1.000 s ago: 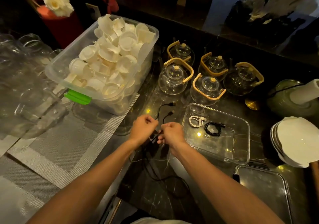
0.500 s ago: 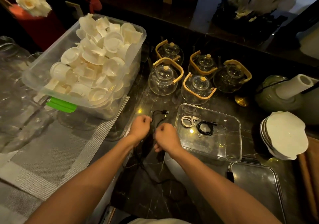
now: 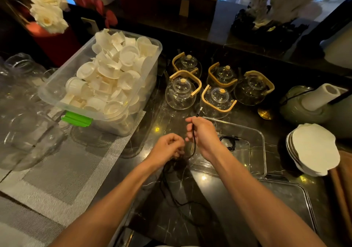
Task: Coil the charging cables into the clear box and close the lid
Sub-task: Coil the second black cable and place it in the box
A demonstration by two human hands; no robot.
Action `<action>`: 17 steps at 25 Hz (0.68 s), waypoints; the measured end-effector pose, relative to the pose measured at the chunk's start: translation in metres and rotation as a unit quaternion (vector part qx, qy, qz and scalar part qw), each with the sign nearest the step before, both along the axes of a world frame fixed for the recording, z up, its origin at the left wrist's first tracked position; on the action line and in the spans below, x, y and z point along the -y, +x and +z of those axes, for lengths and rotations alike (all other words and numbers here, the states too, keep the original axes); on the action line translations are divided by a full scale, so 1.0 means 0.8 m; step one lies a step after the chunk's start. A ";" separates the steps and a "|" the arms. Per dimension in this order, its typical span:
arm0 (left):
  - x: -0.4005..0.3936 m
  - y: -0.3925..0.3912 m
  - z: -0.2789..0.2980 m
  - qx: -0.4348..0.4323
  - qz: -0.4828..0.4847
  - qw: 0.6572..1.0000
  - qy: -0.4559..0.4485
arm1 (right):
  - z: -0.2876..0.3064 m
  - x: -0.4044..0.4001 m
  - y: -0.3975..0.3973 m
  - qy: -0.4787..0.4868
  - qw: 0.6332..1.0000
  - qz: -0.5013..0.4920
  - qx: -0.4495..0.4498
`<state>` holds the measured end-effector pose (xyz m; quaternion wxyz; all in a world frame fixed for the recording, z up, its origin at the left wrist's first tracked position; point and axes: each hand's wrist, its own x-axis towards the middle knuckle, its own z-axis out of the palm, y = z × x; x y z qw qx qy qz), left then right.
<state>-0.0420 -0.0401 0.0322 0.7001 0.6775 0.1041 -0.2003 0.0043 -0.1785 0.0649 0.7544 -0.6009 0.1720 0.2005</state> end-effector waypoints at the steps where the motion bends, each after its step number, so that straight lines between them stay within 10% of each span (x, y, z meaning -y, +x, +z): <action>1: 0.003 0.005 0.004 -0.019 0.040 0.999 -0.031 | 0.005 0.010 -0.007 -0.014 0.999 0.038 0.014; 7: 0.053 0.031 0.047 0.011 -0.051 0.998 -0.024 | 0.041 0.054 -0.064 -0.116 0.974 0.184 0.067; 17: 0.133 0.021 0.066 -0.029 -0.149 0.979 -0.133 | 0.032 0.131 -0.115 -0.033 0.993 0.099 0.058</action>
